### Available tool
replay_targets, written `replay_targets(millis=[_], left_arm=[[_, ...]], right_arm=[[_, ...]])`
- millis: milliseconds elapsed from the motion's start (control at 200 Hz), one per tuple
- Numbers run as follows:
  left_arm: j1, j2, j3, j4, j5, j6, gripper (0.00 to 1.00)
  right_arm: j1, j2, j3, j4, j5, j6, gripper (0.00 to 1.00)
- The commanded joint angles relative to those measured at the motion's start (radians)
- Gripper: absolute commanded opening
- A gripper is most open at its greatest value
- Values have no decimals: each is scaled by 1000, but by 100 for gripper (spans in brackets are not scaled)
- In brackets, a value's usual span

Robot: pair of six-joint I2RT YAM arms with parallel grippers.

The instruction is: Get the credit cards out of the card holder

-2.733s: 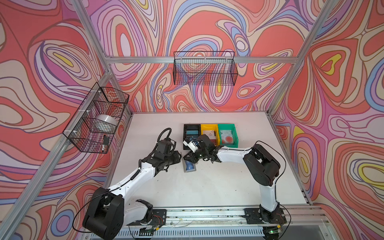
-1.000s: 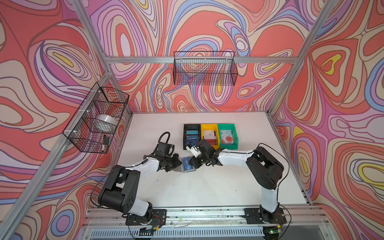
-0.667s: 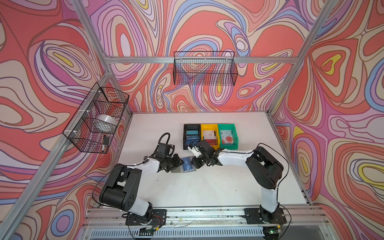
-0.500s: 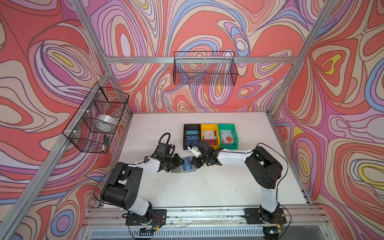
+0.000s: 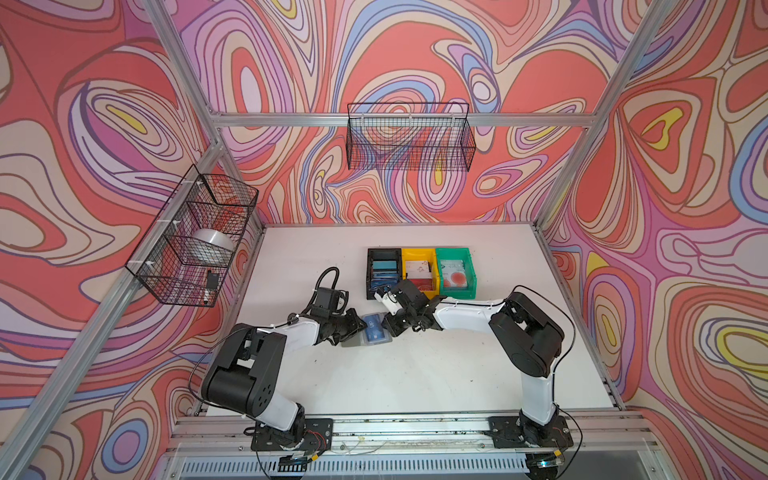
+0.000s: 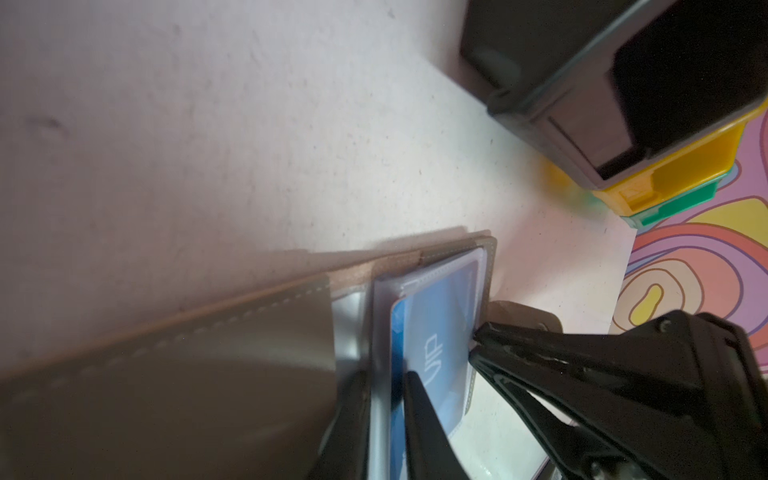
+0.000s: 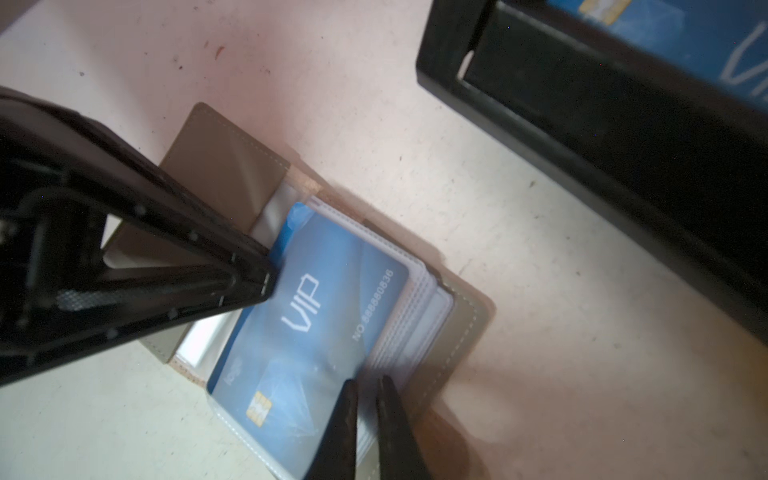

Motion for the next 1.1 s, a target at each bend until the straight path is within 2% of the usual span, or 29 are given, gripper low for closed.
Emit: replay_targets(millis=[0,576,1097], left_arm=[[15,-8,-23,-5,5,0,19],[31,-13,-50,62,47,-13,19],[54,-48,-63,43,43,8,18]], right_arm=[[-3,-12,27,-53,28,-21,13],[-2,41,81,-78,6,-31,13],[-1,77,72,-85,-15,-19,13]])
